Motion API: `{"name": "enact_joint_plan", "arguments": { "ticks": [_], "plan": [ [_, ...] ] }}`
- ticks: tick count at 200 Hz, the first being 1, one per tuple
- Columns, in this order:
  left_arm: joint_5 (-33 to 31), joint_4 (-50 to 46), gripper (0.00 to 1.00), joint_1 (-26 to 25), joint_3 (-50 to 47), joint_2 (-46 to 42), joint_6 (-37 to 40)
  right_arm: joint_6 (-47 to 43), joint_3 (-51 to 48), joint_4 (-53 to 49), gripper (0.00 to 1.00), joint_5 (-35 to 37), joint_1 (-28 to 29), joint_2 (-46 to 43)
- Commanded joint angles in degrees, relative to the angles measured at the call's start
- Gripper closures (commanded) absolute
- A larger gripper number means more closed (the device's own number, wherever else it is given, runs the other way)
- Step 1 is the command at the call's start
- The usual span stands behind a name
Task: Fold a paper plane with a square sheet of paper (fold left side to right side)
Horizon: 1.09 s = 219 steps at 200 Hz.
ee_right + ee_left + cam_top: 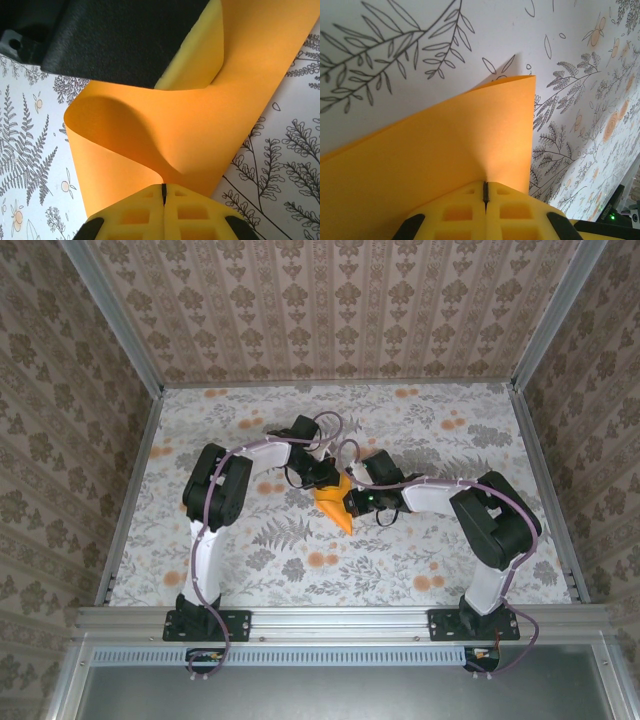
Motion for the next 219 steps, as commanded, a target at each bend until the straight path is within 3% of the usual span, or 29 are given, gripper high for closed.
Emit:
{"name": "enact_joint_plan", "arguments": {
  "ticks": [1, 219],
  "plan": [
    [-1.8, -2.06, 0.97, -0.33, 0.76, 1.47, 1.28, 0.3, -0.9, 0.04, 1.0, 0.14, -0.18, -0.22],
    [-1.72, -2.1, 0.97, -0.4, 0.88, 1.56, 1.22, -0.3, 0.64, -2.36, 1.0, 1.49, -0.17, -0.13]
  ]
}}
